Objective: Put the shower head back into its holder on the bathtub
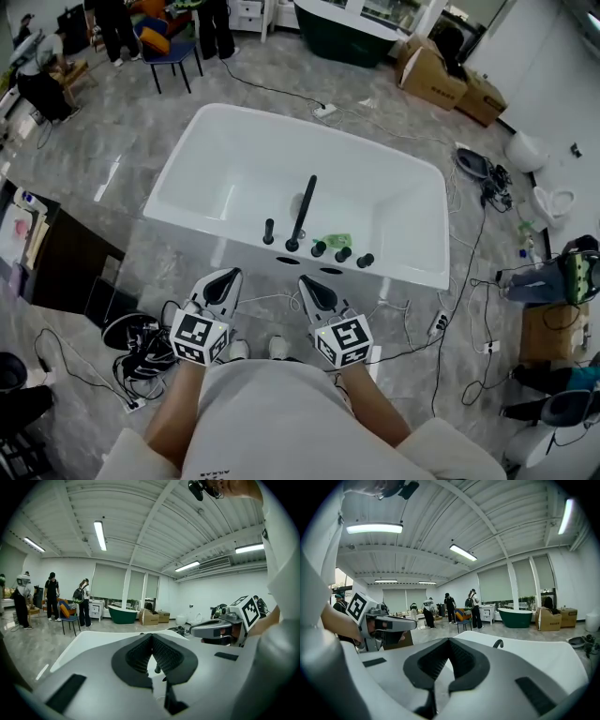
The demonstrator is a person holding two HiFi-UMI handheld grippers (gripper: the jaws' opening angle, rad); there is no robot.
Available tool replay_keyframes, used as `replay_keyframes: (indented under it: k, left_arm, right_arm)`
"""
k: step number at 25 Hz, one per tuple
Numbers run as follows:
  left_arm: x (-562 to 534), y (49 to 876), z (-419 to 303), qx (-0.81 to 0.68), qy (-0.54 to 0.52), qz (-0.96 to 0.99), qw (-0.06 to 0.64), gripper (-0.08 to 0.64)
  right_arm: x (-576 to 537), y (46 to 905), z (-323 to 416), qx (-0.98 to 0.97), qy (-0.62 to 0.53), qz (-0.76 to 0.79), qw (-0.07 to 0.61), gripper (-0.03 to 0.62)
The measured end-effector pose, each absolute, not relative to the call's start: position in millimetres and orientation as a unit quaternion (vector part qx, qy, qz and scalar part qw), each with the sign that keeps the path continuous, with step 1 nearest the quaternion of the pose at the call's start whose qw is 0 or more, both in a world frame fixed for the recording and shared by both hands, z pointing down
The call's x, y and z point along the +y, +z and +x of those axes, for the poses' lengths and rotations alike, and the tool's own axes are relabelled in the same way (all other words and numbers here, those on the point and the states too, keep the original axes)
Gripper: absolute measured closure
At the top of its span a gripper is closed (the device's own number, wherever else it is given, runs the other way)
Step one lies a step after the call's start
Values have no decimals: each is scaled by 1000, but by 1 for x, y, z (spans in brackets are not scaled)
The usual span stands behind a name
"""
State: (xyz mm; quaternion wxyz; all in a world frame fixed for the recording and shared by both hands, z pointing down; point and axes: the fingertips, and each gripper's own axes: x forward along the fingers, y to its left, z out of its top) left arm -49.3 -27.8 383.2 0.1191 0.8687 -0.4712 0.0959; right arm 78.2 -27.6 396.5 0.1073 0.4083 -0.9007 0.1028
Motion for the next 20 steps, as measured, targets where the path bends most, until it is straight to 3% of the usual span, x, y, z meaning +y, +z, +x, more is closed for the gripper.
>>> replay_keyframes:
  k: [20]
  left_arm:
    - [-20,370,-74,-434,96,890,101,551]
  right_arm:
    - [-15,371,74,-874,99,467,95,575]
